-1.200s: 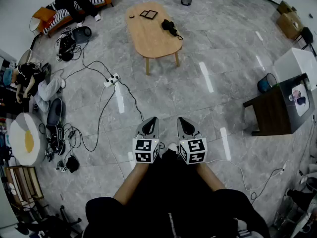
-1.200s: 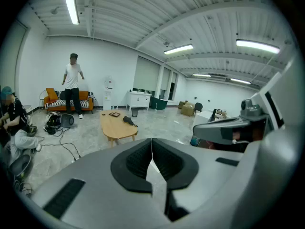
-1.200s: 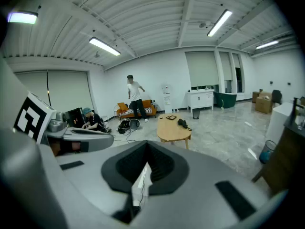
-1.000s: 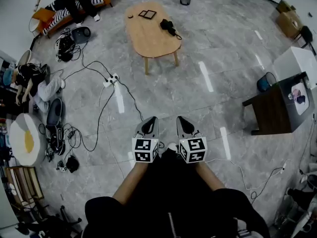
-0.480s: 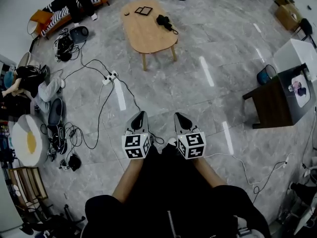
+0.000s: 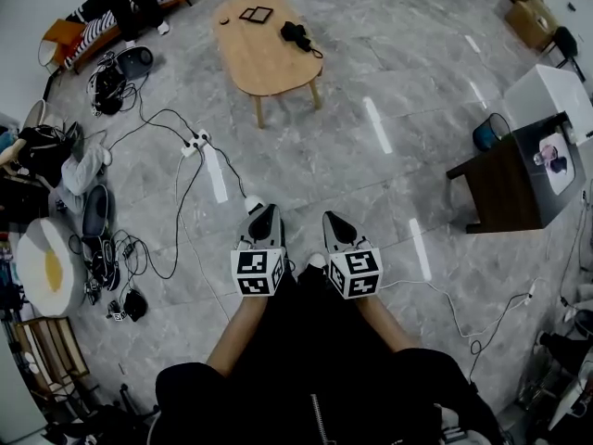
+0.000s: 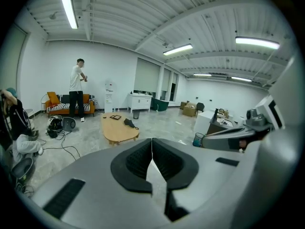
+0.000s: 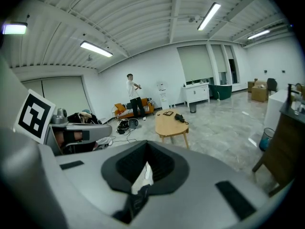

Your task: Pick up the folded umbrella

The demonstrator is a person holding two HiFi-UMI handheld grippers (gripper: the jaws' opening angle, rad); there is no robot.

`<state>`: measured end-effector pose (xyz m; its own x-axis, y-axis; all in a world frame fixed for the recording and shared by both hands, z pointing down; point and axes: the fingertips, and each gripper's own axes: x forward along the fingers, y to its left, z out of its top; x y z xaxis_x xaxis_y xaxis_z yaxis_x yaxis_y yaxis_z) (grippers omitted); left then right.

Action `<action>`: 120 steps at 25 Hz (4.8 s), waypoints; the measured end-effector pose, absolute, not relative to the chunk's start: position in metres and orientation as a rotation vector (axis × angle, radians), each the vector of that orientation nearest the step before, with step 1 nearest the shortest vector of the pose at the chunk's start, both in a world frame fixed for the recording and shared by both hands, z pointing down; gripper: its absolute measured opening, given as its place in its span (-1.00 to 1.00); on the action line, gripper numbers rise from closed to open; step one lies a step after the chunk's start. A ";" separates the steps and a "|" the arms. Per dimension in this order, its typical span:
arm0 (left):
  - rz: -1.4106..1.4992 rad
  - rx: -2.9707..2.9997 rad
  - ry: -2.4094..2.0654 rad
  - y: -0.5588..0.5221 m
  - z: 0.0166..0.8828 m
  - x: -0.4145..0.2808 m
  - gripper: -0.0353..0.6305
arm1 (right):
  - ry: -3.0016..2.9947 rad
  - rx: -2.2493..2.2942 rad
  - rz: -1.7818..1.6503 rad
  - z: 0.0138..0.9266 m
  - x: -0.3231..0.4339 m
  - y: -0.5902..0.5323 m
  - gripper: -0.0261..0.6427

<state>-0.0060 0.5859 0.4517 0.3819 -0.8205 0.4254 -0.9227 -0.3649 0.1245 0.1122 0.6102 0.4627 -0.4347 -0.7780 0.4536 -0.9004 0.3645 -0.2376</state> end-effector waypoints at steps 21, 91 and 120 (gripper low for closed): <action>0.369 2.380 -1.406 0.439 0.448 -0.016 -0.85 | -2.319 1.472 0.621 0.461 0.071 0.477 -0.89; 0.459 2.288 -1.464 0.122 0.464 0.041 -0.85 | -2.372 1.346 0.699 0.471 0.120 0.127 -0.89; 0.430 2.247 -1.422 -0.008 0.479 0.002 -0.85 | -2.294 1.345 0.737 0.491 0.090 0.012 -0.89</action>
